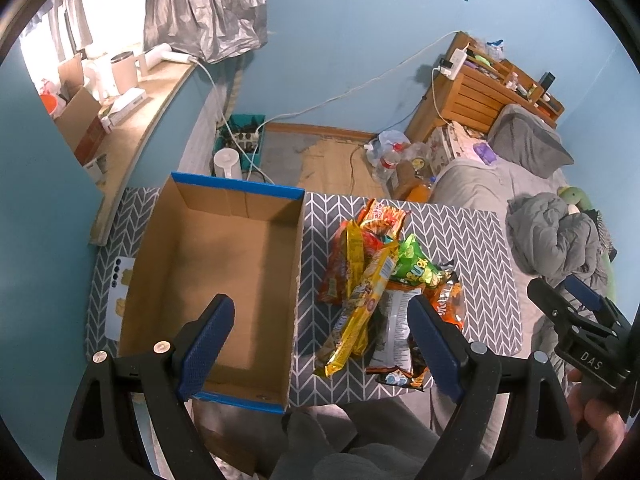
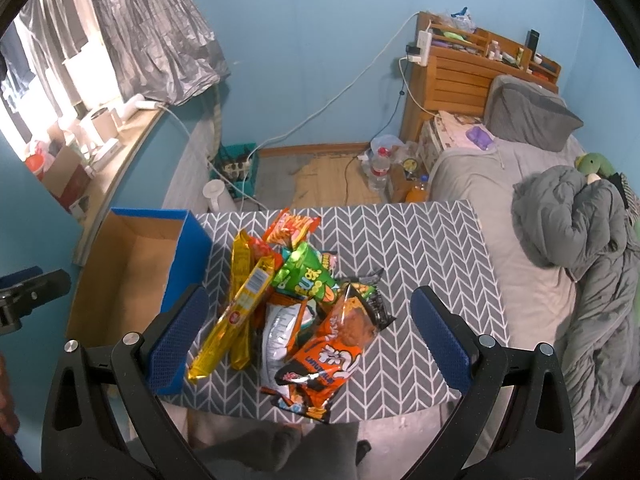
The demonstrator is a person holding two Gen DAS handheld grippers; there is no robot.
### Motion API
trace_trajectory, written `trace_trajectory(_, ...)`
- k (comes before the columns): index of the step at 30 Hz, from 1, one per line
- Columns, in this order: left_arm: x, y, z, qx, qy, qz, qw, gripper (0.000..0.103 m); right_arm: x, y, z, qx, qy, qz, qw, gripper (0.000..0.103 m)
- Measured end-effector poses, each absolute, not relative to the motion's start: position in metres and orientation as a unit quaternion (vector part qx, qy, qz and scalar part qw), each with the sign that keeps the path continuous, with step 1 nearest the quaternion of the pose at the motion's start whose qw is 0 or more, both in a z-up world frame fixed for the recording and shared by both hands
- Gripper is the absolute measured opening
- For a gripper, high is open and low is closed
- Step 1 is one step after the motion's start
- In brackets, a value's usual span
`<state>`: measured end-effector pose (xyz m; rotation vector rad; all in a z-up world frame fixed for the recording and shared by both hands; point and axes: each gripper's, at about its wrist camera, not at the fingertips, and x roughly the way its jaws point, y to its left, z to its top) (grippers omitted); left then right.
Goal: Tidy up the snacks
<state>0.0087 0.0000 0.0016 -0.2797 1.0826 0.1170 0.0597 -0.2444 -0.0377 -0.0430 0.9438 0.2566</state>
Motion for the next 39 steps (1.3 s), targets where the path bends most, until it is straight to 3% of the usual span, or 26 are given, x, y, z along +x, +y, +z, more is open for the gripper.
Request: trace_trajectory(39, 0.0139, -0.0018, -0.0012, -0.128, 0.519, 0.046, 0.844, 0.090, 0.0619, -0.2392, -0.0346, -0.018, 0.457, 0.125, 0.881, 0.100)
